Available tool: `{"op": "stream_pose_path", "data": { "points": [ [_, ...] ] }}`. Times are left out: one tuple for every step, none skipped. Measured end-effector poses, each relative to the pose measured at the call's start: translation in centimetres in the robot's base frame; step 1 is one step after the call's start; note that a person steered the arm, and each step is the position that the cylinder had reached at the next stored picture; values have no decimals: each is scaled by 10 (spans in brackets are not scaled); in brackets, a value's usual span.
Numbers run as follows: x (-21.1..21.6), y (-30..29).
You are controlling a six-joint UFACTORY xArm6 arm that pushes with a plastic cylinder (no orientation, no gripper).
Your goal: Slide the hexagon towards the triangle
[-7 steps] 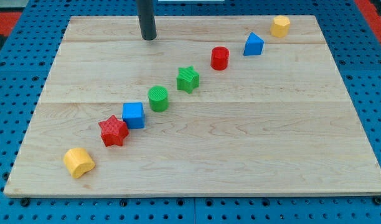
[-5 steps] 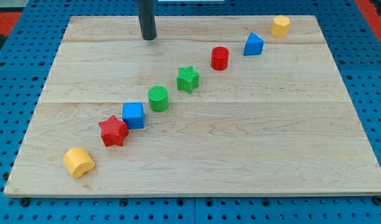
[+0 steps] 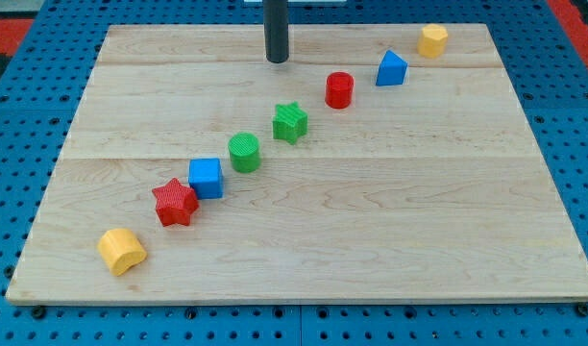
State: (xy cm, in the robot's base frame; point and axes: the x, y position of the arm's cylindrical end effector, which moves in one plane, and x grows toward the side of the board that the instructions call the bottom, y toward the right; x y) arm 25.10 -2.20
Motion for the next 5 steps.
{"op": "stream_pose_path", "data": {
  "points": [
    [-19, 19],
    [-26, 21],
    [-29, 32],
    [-56, 44],
    [-57, 65]
  ]
}}
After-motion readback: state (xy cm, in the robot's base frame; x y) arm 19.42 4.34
